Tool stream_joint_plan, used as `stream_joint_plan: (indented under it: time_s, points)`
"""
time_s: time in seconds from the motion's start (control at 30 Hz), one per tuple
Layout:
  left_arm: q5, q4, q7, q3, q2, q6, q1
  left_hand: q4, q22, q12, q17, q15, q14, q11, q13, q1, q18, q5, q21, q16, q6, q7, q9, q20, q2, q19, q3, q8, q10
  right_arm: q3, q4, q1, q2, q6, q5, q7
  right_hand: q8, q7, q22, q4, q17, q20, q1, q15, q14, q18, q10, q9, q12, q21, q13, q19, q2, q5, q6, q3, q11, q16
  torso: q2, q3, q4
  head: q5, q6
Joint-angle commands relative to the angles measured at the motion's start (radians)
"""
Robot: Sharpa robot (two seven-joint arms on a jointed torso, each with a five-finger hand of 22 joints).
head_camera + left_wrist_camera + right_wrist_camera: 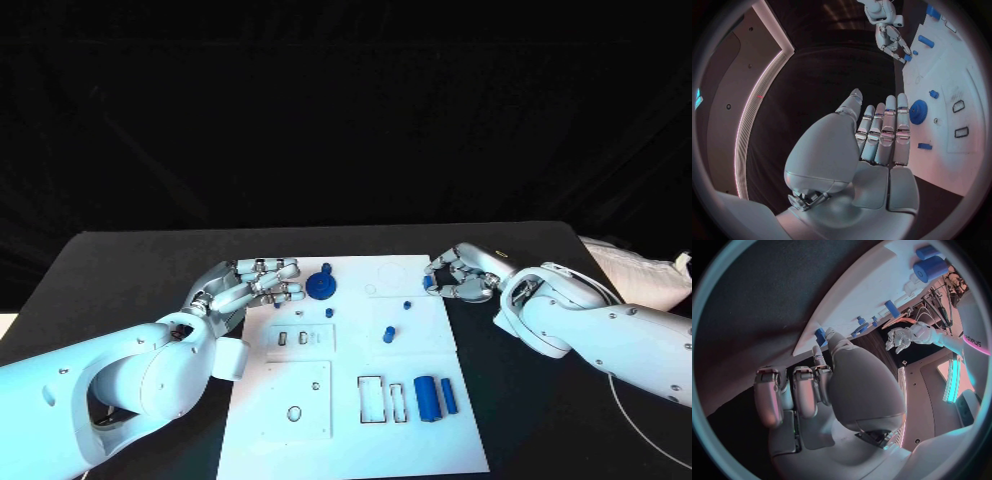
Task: Assemble the parts on the task board
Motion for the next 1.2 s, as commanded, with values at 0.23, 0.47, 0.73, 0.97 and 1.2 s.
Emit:
stream_joint_plan:
  time_s: [0.23,0.47,0.73,0.97,1.2]
  points:
    - [-0.005,0.001,0.006,0.001,0.003,0.022,0.001,-0.005,0.002,-0.005,0.001,0.0,-0.008,0.001,-0.001,0.005,0.0,-0.006,0.006,-0.004,-0.002,0.005,-0.001,0.0,-0.001,-0.007,0.0,-0.006,-0.008,0.0,-0.008,-0.001,0.011,0.015,0.005,0.011,0.008,-0.004,0.193,-0.013,0.209,0.004,0.013,0.002,0.095,-0.013,0.062,0.004,0.007,0.002,0.197,0.057,0.031,-0.01,0.027,0.02,0.0,0.007,0.0,-0.0005,0.0015,-0.001,-0.003]
    - [-0.005,0.001,0.005,0.001,0.003,0.022,0.001,-0.005,0.002,-0.005,0.001,0.0,-0.008,0.001,-0.001,0.005,0.0,-0.006,0.006,-0.004,-0.002,0.005,-0.001,0.0,-0.001,-0.007,0.0,-0.006,-0.008,0.0,-0.016,-0.001,0.018,0.023,0.004,0.01,0.012,-0.01,0.196,-0.025,0.21,0.0,0.021,-0.002,0.095,-0.014,0.064,0.006,0.01,0.003,0.199,0.059,0.042,-0.021,0.048,0.03,-0.004,0.007,0.0,-0.0003,0.0008,0.001,-0.004]
    - [-0.005,0.002,0.004,0.001,0.002,0.022,0.001,-0.005,0.002,-0.005,0.001,0.0,-0.008,0.001,-0.001,0.005,0.0,-0.006,0.006,-0.004,-0.002,0.005,-0.001,0.0,-0.001,-0.007,0.0,-0.006,-0.008,0.0,-0.023,-0.001,0.023,0.034,0.003,0.005,0.014,-0.016,0.196,-0.031,0.21,-0.003,0.019,-0.007,0.095,-0.013,0.065,0.008,0.01,0.003,0.2,0.059,0.045,-0.027,0.066,0.033,-0.009,0.007,-0.001,0.0002,0.0001,0.001,-0.005]
    - [-0.005,0.002,0.004,0.001,0.002,0.022,0.001,-0.005,0.002,-0.005,0.001,0.0,-0.008,0.001,-0.001,0.005,0.0,-0.006,0.006,-0.004,-0.002,0.005,-0.001,0.0,-0.001,-0.007,0.0,-0.006,-0.008,0.0,-0.028,-0.001,0.026,0.042,0.0,-0.001,0.021,-0.025,0.196,-0.037,0.21,-0.008,0.015,-0.012,0.095,-0.013,0.065,0.011,0.012,0.003,0.201,0.059,0.049,-0.034,0.091,0.035,-0.017,0.007,-0.001,0.0002,0.0005,0.001,-0.008]
    - [-0.005,0.002,0.004,0.001,0.002,0.022,0.001,-0.005,0.002,-0.005,0.001,0.0,-0.008,0.001,-0.001,0.005,0.0,-0.006,0.006,-0.004,-0.002,0.005,-0.001,0.0,-0.001,-0.007,0.0,-0.006,-0.008,0.0,-0.028,-0.001,0.03,0.02,-0.004,-0.007,0.03,-0.038,0.196,-0.044,0.209,-0.015,0.013,-0.02,0.095,-0.013,0.065,0.016,0.011,0.002,0.201,0.059,0.06,-0.035,0.122,0.041,-0.028,0.007,-0.001,0.0001,0.0005,0.0,-0.009]
